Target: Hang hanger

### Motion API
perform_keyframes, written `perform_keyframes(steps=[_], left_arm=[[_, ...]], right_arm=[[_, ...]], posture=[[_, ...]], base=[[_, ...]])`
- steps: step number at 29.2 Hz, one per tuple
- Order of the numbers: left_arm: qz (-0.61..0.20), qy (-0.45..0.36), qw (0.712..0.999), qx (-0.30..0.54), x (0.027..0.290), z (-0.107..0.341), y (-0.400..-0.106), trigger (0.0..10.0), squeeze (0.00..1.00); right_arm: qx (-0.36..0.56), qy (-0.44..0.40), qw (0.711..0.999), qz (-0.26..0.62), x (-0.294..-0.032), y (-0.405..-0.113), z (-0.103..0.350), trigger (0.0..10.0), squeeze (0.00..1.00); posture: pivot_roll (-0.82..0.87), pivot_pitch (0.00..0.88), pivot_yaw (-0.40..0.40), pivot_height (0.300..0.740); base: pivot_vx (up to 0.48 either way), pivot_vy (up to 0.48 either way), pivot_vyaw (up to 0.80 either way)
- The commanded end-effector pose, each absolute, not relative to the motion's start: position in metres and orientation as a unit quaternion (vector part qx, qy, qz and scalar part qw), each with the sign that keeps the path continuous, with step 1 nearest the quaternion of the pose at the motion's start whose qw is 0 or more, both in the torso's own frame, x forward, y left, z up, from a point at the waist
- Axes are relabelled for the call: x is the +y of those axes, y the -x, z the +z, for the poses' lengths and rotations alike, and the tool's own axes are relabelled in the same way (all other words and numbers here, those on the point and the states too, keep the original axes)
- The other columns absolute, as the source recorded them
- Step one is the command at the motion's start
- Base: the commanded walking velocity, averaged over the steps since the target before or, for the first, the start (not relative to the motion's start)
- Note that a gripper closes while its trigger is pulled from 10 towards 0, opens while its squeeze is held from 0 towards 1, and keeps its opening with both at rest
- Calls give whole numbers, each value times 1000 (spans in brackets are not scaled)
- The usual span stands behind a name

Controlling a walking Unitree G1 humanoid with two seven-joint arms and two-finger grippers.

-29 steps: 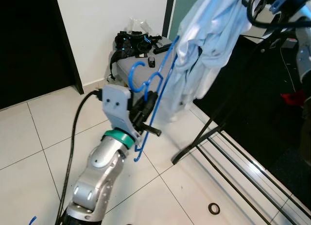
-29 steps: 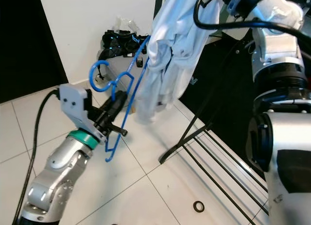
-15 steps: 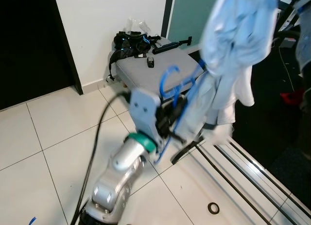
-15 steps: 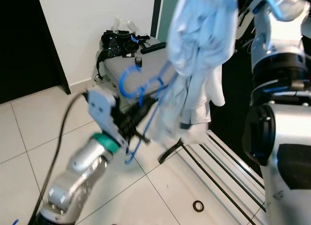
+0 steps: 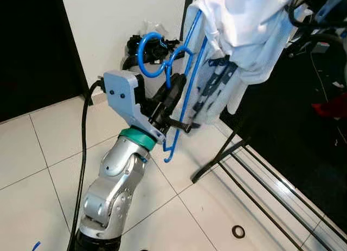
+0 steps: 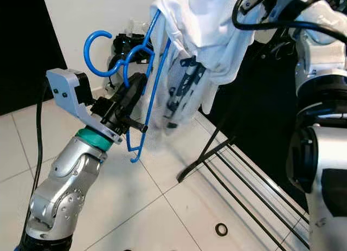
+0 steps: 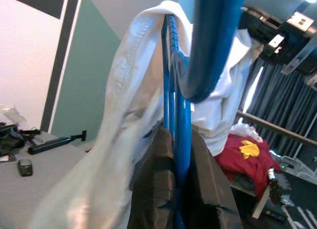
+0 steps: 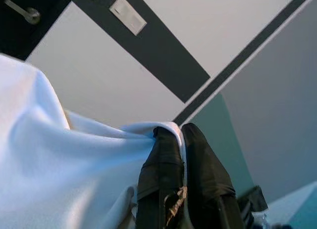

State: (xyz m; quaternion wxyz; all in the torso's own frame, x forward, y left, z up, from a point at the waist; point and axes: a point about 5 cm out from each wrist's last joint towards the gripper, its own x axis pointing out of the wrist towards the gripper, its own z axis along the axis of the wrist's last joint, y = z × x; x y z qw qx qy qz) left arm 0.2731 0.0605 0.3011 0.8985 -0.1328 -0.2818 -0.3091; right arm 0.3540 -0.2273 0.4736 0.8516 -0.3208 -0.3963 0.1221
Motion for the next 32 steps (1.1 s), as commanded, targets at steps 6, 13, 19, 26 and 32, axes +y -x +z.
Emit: perform_keyframes(steps=[6,13,19,26,32], left_arm=[[-361,135,878,-284,36,304,-262,10000,0],[-358,130,885,-267,22,296,-263,10000,0],[-326,107,901,-265,29,293,-269,10000,0],[-301,79,913,-264,35,288,-273,10000,0],[-320,49,905,-275,34,291,-272,10000,0]], right_arm=[[-407,266,854,183,-215,-360,462,10000,788],[-441,167,856,212,-206,-357,476,10000,1000],[-471,143,857,156,-227,-350,477,10000,0],[-434,124,852,264,-218,-345,405,10000,0],[-341,127,857,364,-195,-317,333,10000,0]], posture=[[-147,182,-11,740],[-141,187,-22,740],[-130,194,-16,740],[-124,200,10,740],[-137,206,31,740]], base=[[0,0,0],[0,0,0],[0,0,0],[0,0,0],[0,0,0]])
